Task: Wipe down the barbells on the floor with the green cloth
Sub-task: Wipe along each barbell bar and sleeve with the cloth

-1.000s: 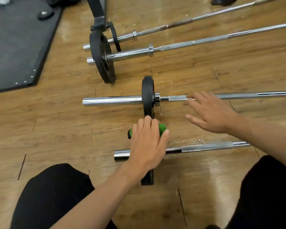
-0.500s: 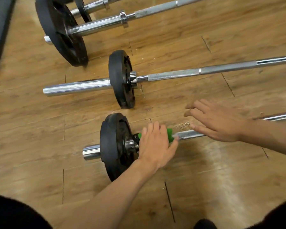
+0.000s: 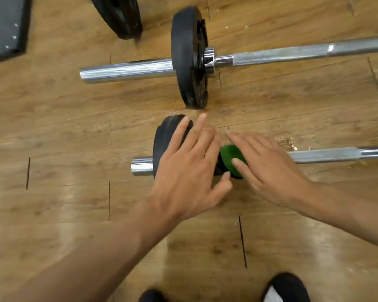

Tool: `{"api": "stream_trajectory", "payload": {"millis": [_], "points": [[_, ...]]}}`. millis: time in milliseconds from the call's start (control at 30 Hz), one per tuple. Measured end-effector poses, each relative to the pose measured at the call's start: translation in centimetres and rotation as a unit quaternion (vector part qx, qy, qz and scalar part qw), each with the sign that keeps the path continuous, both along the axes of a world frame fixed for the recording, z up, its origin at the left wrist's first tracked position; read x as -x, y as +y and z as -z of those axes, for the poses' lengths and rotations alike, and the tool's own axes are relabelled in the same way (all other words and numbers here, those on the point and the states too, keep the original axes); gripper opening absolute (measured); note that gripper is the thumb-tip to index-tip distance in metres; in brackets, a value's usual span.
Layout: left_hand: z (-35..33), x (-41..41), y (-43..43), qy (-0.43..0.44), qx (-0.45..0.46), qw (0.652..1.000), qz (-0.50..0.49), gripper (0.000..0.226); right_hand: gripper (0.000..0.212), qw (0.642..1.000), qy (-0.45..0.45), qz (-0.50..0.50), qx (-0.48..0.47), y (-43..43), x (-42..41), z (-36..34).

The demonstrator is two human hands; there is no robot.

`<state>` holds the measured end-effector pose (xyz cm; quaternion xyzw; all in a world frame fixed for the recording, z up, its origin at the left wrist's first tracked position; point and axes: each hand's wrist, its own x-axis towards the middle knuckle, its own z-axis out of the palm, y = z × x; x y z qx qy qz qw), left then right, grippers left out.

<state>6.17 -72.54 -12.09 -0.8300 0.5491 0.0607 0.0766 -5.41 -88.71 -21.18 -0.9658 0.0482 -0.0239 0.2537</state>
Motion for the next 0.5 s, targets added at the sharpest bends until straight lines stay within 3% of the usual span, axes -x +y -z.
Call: {"api": "stream_trajectory", "payload": {"millis": [133, 267, 400, 500], "points": [[-0.6, -3.9, 3.1, -0.022, 0.018, 1.0, -0.01, 0.087, 0.06, 0.992, 0.033, 0.04, 0.118, 3.0, -1.1, 1.5], [2.3, -4.8, 4.4, 0.064, 0.103, 0.99, -0.068, 0.093, 0.054, 0.978, -0.055, 0.096, 0.177, 3.8, -1.4, 3.9], [3.2, -3.1, 5.1, 0.062, 0.169, 0.982, -0.053, 0.09, 0.052, 0.958, -0.112, 0.089, 0.249, 4.6, 0.6, 5.3], [3.5, -1.6, 6.8, 0.058, 0.182, 0.981, -0.039, 0.087, 0.052, 0.964, -0.06, 0.093, 0.24, 5.1, 0.1, 4.3]]}}
